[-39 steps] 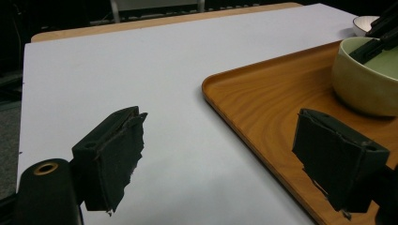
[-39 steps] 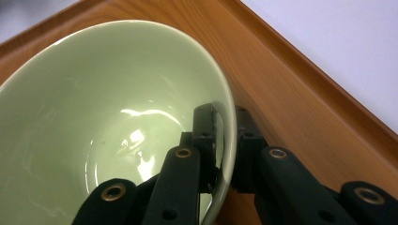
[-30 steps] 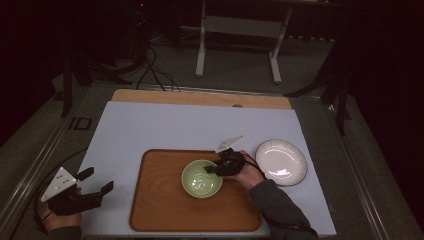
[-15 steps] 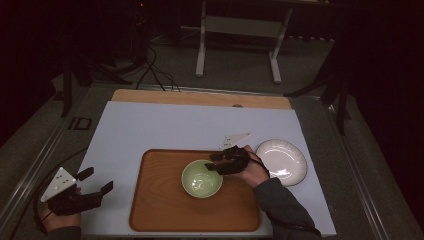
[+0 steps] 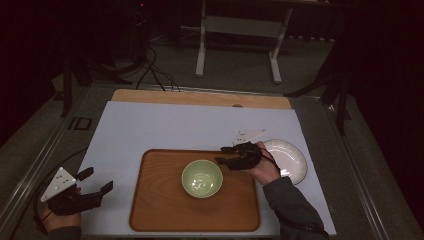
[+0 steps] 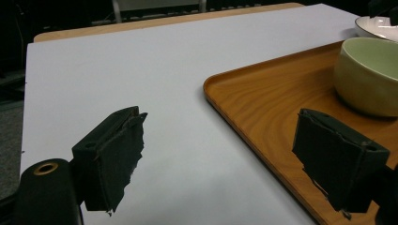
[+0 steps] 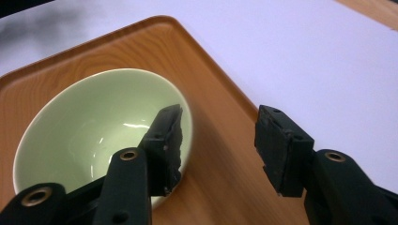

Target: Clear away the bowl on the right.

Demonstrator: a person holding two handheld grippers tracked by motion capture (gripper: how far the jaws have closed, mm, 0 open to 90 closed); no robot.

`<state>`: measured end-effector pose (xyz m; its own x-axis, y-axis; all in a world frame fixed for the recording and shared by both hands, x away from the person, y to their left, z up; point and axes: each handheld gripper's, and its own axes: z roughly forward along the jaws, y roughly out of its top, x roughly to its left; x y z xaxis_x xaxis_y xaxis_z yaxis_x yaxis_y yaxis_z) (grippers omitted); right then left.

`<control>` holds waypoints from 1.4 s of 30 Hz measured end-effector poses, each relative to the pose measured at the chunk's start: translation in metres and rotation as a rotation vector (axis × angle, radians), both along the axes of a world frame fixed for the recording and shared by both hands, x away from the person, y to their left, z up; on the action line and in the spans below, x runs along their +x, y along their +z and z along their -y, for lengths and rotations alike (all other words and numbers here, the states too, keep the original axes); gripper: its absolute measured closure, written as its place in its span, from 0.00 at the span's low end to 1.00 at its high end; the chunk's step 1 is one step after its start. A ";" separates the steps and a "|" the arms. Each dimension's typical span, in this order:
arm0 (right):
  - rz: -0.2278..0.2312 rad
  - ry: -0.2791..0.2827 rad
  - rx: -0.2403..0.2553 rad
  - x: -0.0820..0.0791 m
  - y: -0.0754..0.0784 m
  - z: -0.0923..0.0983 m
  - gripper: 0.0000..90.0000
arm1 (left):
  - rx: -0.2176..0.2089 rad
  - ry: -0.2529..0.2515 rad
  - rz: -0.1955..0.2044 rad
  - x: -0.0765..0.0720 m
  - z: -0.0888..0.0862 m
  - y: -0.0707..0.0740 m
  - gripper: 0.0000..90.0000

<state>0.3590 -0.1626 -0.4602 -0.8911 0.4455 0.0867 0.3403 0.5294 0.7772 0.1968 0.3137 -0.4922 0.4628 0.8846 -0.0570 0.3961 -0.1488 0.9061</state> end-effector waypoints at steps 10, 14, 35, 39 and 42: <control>0.027 -0.077 0.043 0.000 0.005 0.029 0.56 | -0.005 0.006 0.001 0.000 -0.001 0.000 0.18; 0.044 -0.115 0.045 -0.002 0.006 0.046 0.56 | -0.005 0.007 0.003 -0.001 -0.001 0.000 0.18; 0.094 -0.237 0.081 -0.020 0.013 0.107 0.55 | -0.003 0.011 0.004 -0.001 -0.001 0.001 0.18; 0.101 -0.253 0.090 -0.025 0.013 0.115 0.55 | -0.002 0.012 0.005 -0.001 -0.001 0.001 0.18; 0.100 -0.264 0.089 -0.028 0.010 0.120 0.55 | -0.002 0.012 0.006 -0.001 -0.001 0.001 0.18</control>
